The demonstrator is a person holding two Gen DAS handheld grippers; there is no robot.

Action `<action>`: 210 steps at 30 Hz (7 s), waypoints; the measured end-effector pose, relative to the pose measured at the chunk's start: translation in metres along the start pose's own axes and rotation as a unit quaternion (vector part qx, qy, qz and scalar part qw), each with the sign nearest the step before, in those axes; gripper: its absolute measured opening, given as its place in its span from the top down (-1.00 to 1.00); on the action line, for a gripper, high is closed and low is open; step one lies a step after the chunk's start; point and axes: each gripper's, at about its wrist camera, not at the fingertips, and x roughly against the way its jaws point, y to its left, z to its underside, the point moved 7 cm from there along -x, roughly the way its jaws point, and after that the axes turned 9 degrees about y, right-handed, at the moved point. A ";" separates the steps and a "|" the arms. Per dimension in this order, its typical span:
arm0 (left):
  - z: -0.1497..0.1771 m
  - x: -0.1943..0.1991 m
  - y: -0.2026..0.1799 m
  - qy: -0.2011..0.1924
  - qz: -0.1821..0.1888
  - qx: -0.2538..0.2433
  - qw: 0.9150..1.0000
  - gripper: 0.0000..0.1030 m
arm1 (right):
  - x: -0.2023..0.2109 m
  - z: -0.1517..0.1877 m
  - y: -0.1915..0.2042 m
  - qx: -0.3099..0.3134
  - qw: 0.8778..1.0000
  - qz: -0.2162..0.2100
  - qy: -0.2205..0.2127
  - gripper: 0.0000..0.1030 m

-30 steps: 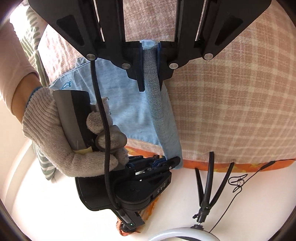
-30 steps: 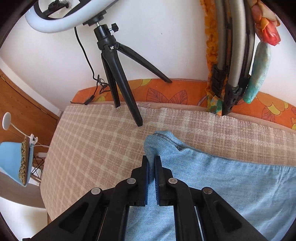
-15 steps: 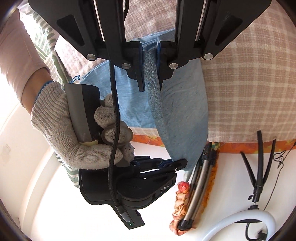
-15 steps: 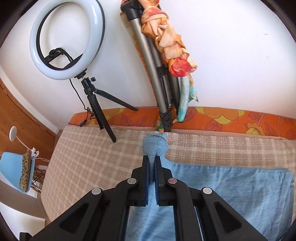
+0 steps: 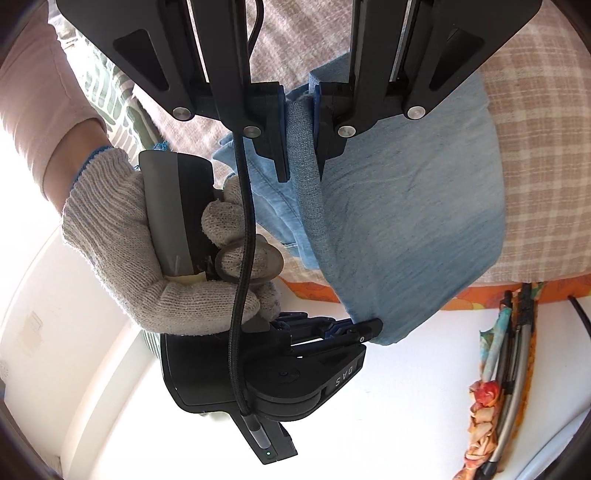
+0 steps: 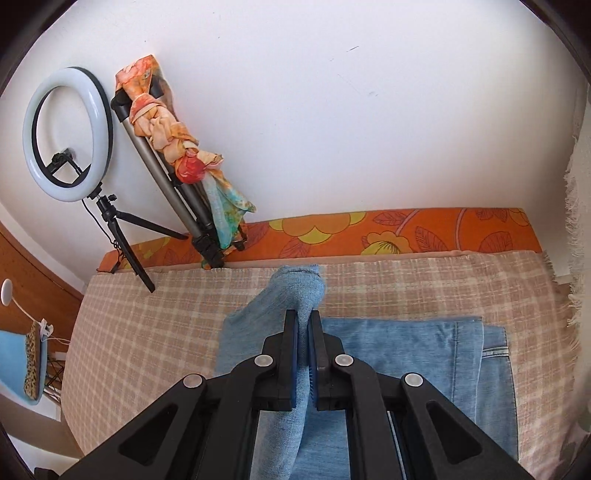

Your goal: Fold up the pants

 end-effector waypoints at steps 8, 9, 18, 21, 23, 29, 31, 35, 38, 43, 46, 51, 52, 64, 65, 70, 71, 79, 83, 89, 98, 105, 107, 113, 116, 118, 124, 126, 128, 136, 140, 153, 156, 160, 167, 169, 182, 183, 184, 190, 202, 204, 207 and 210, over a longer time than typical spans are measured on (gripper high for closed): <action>-0.005 -0.043 -0.020 0.022 0.019 -0.012 1.000 0.84 | 0.005 0.010 -0.056 -0.025 1.000 0.013 -0.003 0.96; -0.005 -0.048 -0.022 0.025 0.020 -0.014 0.999 0.84 | 0.004 0.011 -0.061 -0.027 1.000 0.014 -0.003 0.96; -0.020 -0.079 -0.044 0.030 0.036 -0.029 0.999 0.84 | 0.010 0.012 -0.108 -0.047 0.999 0.022 -0.008 0.96; -0.026 -0.092 -0.048 0.033 0.040 -0.037 0.998 0.84 | 0.015 0.013 -0.125 -0.055 0.998 0.026 -0.013 0.96; -0.029 -0.099 -0.053 0.036 0.044 -0.041 0.998 0.84 | 0.018 0.013 -0.137 -0.062 0.998 0.027 -0.016 0.96; -0.039 -0.124 -0.061 0.046 0.051 -0.042 0.997 0.84 | 0.019 0.017 -0.172 -0.084 0.996 0.026 -0.021 0.96; -0.038 -0.132 -0.057 0.053 0.049 -0.037 0.997 0.84 | 0.012 0.020 -0.179 -0.086 0.996 0.019 -0.015 0.96; -0.037 -0.149 -0.051 0.066 0.038 -0.036 0.996 0.84 | -0.006 0.026 -0.189 -0.089 0.996 0.016 -0.003 0.96; -0.037 -0.149 -0.044 0.075 0.035 -0.036 0.996 0.84 | -0.016 0.030 -0.195 -0.088 0.996 0.015 0.004 0.96; -0.028 -0.126 -0.038 0.083 0.027 -0.063 0.994 0.77 | -0.020 0.033 -0.195 -0.080 0.997 0.018 0.003 0.76; -0.016 -0.099 -0.040 0.075 0.010 -0.093 0.993 0.57 | -0.011 0.032 -0.195 -0.073 0.996 0.046 -0.002 0.22; 0.006 -0.051 -0.027 0.058 -0.013 -0.112 0.992 0.57 | 0.016 0.028 -0.183 -0.056 0.995 0.077 -0.030 0.20; 0.009 -0.043 -0.021 0.056 -0.018 -0.112 0.992 0.57 | 0.021 0.027 -0.177 -0.044 0.995 0.083 -0.033 0.19; 0.063 -0.017 0.060 0.074 -0.097 -0.098 0.988 0.36 | 0.023 0.025 -0.079 0.072 0.995 0.063 -0.002 0.18; 0.063 -0.018 0.065 0.071 -0.102 -0.094 0.988 0.37 | 0.017 0.024 -0.066 0.083 0.995 0.054 0.003 0.16; 0.067 -0.024 0.071 0.063 -0.106 -0.084 0.989 0.36 | -0.026 0.014 -0.013 0.121 0.992 0.022 0.038 0.08; 0.068 -0.025 0.070 0.064 -0.106 -0.085 0.989 0.36 | -0.035 0.011 -0.006 0.126 0.991 0.023 0.043 0.08; 0.071 -0.033 0.072 0.060 -0.120 -0.081 0.988 0.36 | -0.092 -0.009 0.028 0.159 0.984 0.036 0.068 -0.10; 0.070 -0.032 0.077 0.050 -0.116 -0.072 0.989 0.36 | -0.115 -0.014 0.034 0.187 0.977 0.053 0.092 -0.24; 0.069 -0.029 0.078 0.037 -0.111 -0.072 0.991 0.44 | -0.135 -0.004 0.035 0.215 0.967 0.063 0.121 0.27; 0.066 -0.026 0.075 0.031 -0.085 -0.081 0.993 0.83 | -0.123 -0.009 0.034 0.208 0.970 0.092 0.083 0.83; 0.071 -0.024 0.060 0.022 -0.107 -0.122 0.986 0.87 | -0.141 -0.014 0.029 0.182 0.974 0.113 0.075 0.90; 0.072 -0.025 0.061 0.028 -0.109 -0.124 0.986 0.88 | -0.149 -0.014 0.026 0.173 0.976 0.110 0.078 0.91; 0.080 -0.023 0.063 0.059 -0.117 -0.141 0.981 0.83 | -0.145 -0.019 0.023 0.149 0.981 0.095 0.076 0.53; 0.081 -0.010 0.064 0.067 -0.105 -0.141 0.982 0.70 | -0.112 -0.020 0.026 0.153 0.985 0.073 0.043 0.28; 0.078 0.001 0.066 0.066 -0.099 -0.134 0.984 0.57 | -0.084 -0.015 0.021 0.146 0.987 0.057 0.023 0.28; 0.037 0.014 0.078 0.041 -0.128 -0.114 0.984 0.55 | -0.012 0.034 -0.026 0.100 0.994 0.040 -0.023 0.26; 0.018 0.011 0.078 0.031 -0.119 -0.107 0.987 0.55 | 0.001 0.055 -0.050 0.078 0.996 0.044 -0.028 0.26; 0.001 0.004 0.078 0.017 -0.127 -0.113 0.985 0.55 | 0.008 0.073 -0.072 0.063 0.996 0.063 -0.029 0.26; 0.012 -0.054 0.084 0.069 -0.117 -0.119 0.984 0.54 | 0.005 0.127 -0.136 0.009 0.997 0.077 -0.003 0.26; 0.019 -0.064 0.094 0.077 -0.117 -0.115 0.984 0.51 | 0.003 0.131 -0.145 0.001 0.998 0.062 0.001 0.28; -0.002 -0.032 0.111 0.048 -0.119 -0.054 0.990 -0.14 | 0.024 0.127 -0.154 -0.008 0.999 0.031 -0.009 -0.35; -0.016 -0.027 0.123 0.055 -0.107 -0.017 0.993 -0.33 | 0.026 0.120 -0.166 -0.018 1.000 0.024 -0.002 -0.59; -0.029 -0.035 0.138 0.089 -0.075 0.048 0.992 -0.34 | 0.013 0.111 -0.186 -0.053 0.998 -0.002 0.024 -0.59; -0.030 -0.061 0.148 0.121 -0.054 0.100 0.986 -0.35 | -0.007 0.104 -0.202 -0.079 0.995 -0.034 0.048 -0.59; -0.029 -0.068 0.152 0.129 -0.066 0.106 0.984 -0.35 | -0.012 0.105 -0.201 -0.076 0.995 -0.033 0.051 -0.59; -0.034 -0.087 0.148 0.139 -0.105 0.082 0.981 -0.35 | -0.023 0.102 -0.190 -0.030 0.997 -0.028 0.065 -0.79; -0.035 -0.087 0.148 0.138 -0.105 0.081 0.981 -0.35 | -0.025 0.101 -0.187 -0.022 0.997 -0.026 0.067 -0.87; -0.036 -0.087 0.148 0.136 -0.104 0.081 0.982 -0.35 | -0.027 0.101 -0.184 -0.014 0.997 -0.022 0.069 -0.90; -0.040 -0.087 0.147 0.119 -0.095 0.076 0.985 -0.36 | -0.031 0.096 -0.179 0.010 0.997 -0.013 0.069 -0.72; -0.049 -0.095 0.134 0.107 -0.098 0.044 0.988 0.15 | -0.029 0.099 -0.159 0.003 0.996 -0.077 0.046 0.43; -0.051 -0.092 0.133 0.099 -0.106 0.041 0.989 0.36 | -0.026 0.099 -0.155 0.007 0.997 -0.059 0.040 0.53; -0.052 -0.091 0.122 0.086 -0.137 0.003 0.987 0.56 | -0.021 0.099 -0.153 0.005 0.999 -0.040 0.032 0.62; -0.052 -0.089 0.117 0.076 -0.147 -0.010 0.986 0.64 | -0.015 0.100 -0.151 0.003 0.999 -0.032 0.021 0.67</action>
